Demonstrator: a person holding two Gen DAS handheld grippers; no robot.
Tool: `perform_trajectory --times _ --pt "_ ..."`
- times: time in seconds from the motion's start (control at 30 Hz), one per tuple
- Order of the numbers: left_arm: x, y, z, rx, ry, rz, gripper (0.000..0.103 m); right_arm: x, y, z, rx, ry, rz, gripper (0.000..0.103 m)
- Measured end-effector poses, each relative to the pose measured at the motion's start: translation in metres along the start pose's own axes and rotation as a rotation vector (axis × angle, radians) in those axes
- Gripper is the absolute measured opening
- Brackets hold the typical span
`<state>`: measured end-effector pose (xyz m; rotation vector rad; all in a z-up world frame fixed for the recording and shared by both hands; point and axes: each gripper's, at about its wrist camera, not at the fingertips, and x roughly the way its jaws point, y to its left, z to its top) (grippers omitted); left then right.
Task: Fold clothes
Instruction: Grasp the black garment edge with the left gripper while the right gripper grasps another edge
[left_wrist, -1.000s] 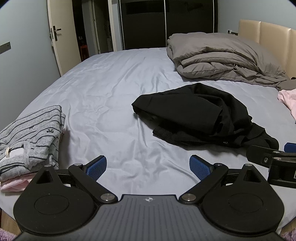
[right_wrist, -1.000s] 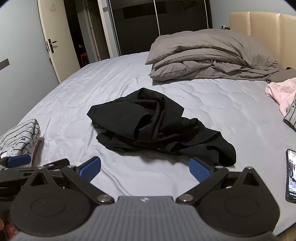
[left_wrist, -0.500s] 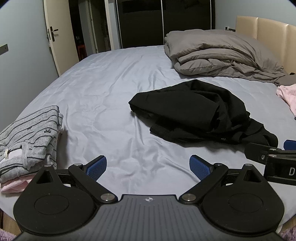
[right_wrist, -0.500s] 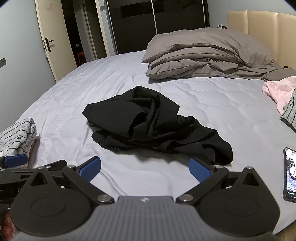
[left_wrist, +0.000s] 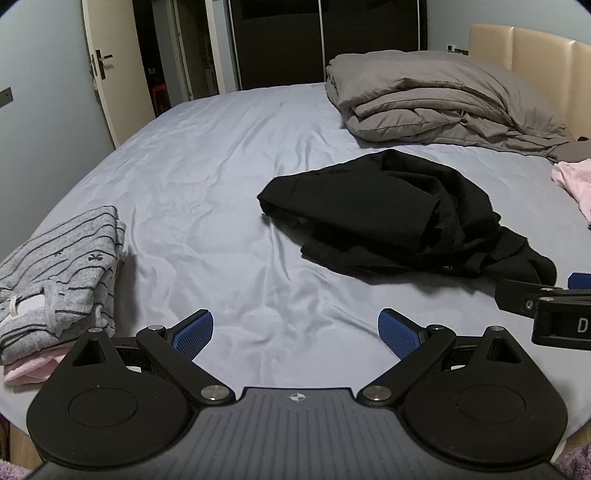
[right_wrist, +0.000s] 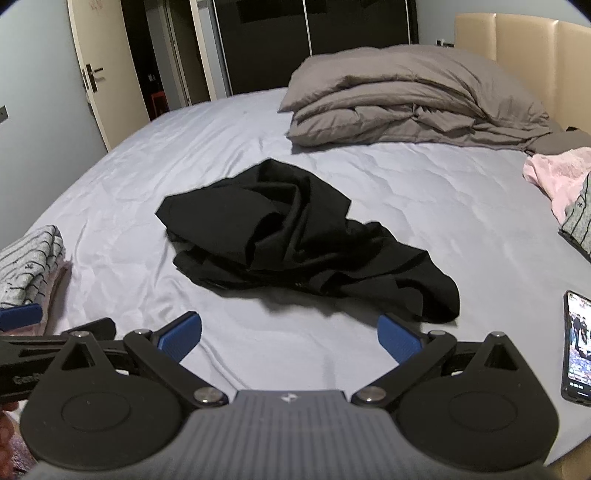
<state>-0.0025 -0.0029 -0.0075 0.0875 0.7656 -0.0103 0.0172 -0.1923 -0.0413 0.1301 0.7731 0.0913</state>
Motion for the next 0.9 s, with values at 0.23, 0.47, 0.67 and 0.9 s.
perform_trajectory --times 0.23,0.47,0.67,0.9 --pt "0.002 0.000 0.022 0.043 0.005 -0.085 0.098 -0.002 -0.013 0.021 -0.026 0.025 0.010 0.102" --pt "0.012 -0.008 0.050 0.104 -0.001 -0.159 0.098 0.011 -0.028 0.053 -0.089 0.064 0.006 0.102" --pt "0.043 -0.033 0.068 0.204 -0.023 -0.245 0.098 0.040 -0.044 0.069 -0.113 0.063 0.029 0.095" --pt "0.084 -0.060 0.075 0.255 -0.020 -0.345 0.098 0.090 -0.056 0.086 -0.119 0.091 0.050 0.081"
